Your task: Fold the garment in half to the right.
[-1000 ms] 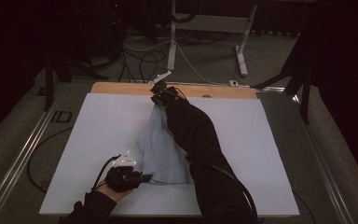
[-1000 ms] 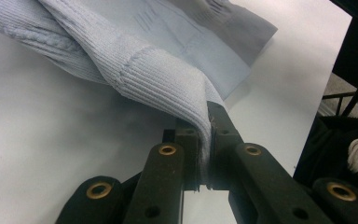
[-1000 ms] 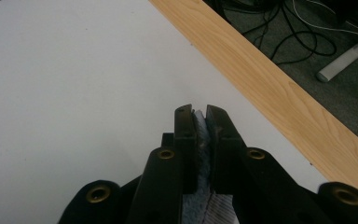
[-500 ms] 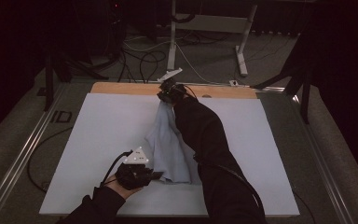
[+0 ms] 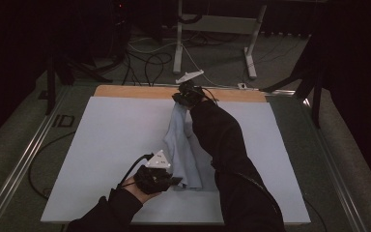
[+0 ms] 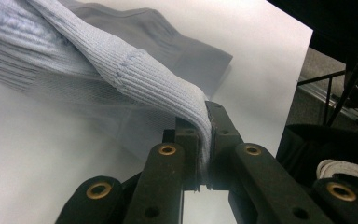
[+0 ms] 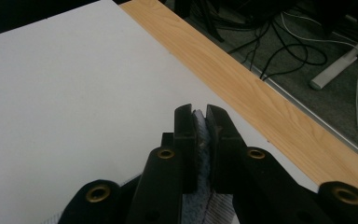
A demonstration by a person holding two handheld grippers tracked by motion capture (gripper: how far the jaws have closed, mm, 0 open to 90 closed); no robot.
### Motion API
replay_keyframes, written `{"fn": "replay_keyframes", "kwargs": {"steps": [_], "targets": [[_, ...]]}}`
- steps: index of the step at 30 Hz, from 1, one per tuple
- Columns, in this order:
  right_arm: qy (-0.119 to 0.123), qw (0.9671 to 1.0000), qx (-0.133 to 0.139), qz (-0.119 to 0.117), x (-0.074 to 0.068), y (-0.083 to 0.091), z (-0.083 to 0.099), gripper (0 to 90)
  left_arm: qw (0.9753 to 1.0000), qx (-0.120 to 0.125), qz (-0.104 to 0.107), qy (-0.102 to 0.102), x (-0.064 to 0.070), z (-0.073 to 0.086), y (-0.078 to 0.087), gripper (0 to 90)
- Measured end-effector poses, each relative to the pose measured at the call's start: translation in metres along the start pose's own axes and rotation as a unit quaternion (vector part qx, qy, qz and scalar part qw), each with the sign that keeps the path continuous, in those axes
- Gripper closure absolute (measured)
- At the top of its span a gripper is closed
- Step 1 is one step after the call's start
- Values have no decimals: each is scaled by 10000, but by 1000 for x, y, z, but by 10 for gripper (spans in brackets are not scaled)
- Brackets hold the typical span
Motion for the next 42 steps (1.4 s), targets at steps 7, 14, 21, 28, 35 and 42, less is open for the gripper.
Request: {"fn": "replay_keyframes", "kwargs": {"steps": [7, 14, 21, 28, 35, 42], "targets": [[-58, 10000, 46, -8, 9, 8, 11, 840, 9999, -93, 67, -111, 9, -10, -18, 861], [-58, 9999, 145, -30, 14, 11, 18, 840, 9996, -153, 127, -210, 17, -19, -35, 861], [-85, 9997, 196, -85, 20, 13, 29, 839, 9994, -172, 164, -234, 21, -24, -49, 861], [-186, 9993, 240, -228, 27, 14, 39, 837, 9991, -278, 71, -310, 22, -24, -68, 860], [-212, 9994, 96, -261, 32, 10, 51, 835, 9988, -380, -30, -309, 24, -25, -87, 860], [-200, 9993, -23, -325, 37, 5, 62, 828, 9986, -439, -102, -276, 23, -24, -103, 860]]}}
Point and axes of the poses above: each handheld gripper's, and its own axes: y roughly backward along the jaws, z roughly out of its underside, x roughly to its right, the point moved 8 cm from there along -y, roughly forward along the jaws, and after that the axes turned 5 degrees about y, right-handed, at the moved point
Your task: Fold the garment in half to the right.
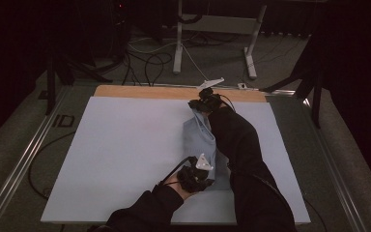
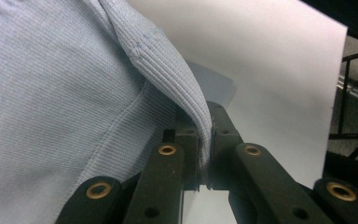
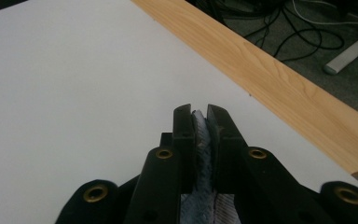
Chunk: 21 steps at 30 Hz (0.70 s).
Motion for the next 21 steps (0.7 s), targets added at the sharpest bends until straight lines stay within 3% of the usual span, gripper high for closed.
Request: {"fn": "replay_keyframes", "kwargs": {"steps": [8, 11, 17, 18, 21], "targets": [[-119, 9998, 132, -105, 4, -3, 7, 825, 9999, -76, -26, 98, -1, 2, -14, 860], [-122, 9998, 68, -120, 4, -6, 12, 818, 9998, -115, -28, 134, -2, 1, -18, 860], [-194, 9997, 26, -132, 9, -8, 23, 732, 9997, -135, -70, 180, -1, -2, -26, 860], [-304, 9994, 21, -153, 11, -6, 23, 694, 9996, -159, -87, 201, -3, -2, -28, 860], [-265, 9995, 20, -191, 11, -3, 22, 640, 9996, -163, -99, 212, -2, -2, -31, 860]]}}
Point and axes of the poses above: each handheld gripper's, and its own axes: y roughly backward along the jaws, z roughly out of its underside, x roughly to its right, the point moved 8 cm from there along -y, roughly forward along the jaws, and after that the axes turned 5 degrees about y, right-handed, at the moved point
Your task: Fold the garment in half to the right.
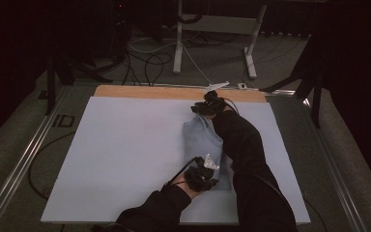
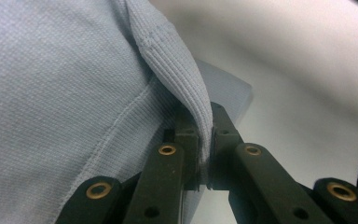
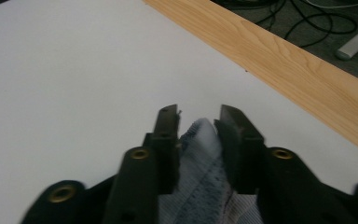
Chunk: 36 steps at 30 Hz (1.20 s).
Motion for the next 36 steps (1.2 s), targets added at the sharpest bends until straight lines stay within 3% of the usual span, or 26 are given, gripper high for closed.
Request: {"fn": "replay_keyframes", "kwargs": {"steps": [2, 7, 9, 15, 21, 25, 26, 28, 29, 36], "targets": [[25, 10000, 35, 19, 2, 9, -3, 565, 10000, -8, 8, 22, 0, 1, -2, 859], [29, 10000, -49, 2, 5, 22, -3, 486, 10000, -15, 16, 73, 0, 0, -6, 859], [-65, 10000, 16, 6, 3, 29, -4, 431, 10000, -40, 2, 66, 1, 0, -7, 859], [-78, 9999, 50, 140, 2, 36, -3, 359, 9999, -83, 18, 106, 0, -2, -11, 858], [-316, 9984, 36, 470, 19, 44, -1, 221, 9999, -93, -15, 73, 2, -3, -12, 856], [-304, 9986, 42, 420, 15, 47, -1, 248, 9998, -20, 161, 113, 6, -6, -12, 813], [-339, 9989, 73, 307, 12, 49, -2, 274, 9997, -17, 220, 64, 9, -6, -12, 759], [-348, 9989, 54, 299, 11, 49, -1, 281, 9995, 40, 309, -45, 15, -8, -12, 731], [-349, 9991, 25, 219, 8, 50, 2, 328, 9994, 59, 349, -49, 17, -9, -11, 718], [-381, 9988, -194, 234, 1, 44, 19, 357, 9961, 214, 854, -100, 30, -11, -2, 632]]}}
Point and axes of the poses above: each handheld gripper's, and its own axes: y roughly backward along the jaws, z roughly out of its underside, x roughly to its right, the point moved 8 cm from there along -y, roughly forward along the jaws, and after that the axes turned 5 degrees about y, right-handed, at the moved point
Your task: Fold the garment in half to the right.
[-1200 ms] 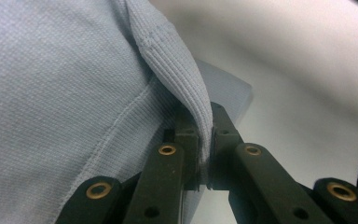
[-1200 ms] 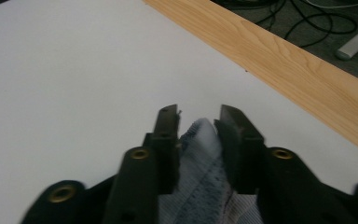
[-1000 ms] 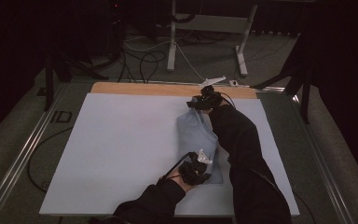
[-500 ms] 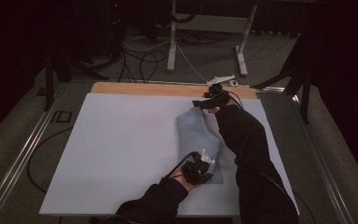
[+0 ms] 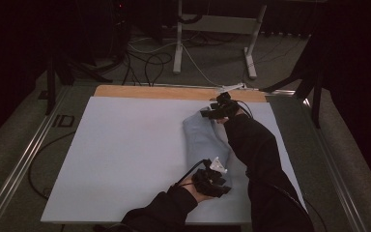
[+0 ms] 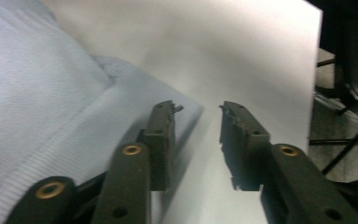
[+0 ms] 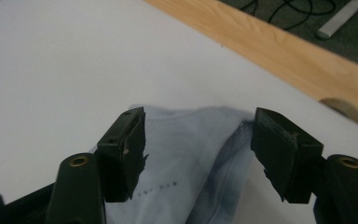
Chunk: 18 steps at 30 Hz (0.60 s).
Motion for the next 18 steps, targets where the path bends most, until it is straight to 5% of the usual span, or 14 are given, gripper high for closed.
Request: {"fn": "replay_keyframes", "kwargs": {"steps": [7, 11, 18], "targets": [[-148, 9997, -205, -29, -5, -4, 18, 356, 9987, 485, 40, -127, 3, -3, 25, 445], [-297, 9991, -249, -167, -8, -3, 26, 354, 9963, 837, 105, -184, 0, -5, 42, 267], [-391, 9979, -456, -222, -13, -6, 41, 378, 9925, 1128, -281, -383, -13, -2, 64, 1]]}}
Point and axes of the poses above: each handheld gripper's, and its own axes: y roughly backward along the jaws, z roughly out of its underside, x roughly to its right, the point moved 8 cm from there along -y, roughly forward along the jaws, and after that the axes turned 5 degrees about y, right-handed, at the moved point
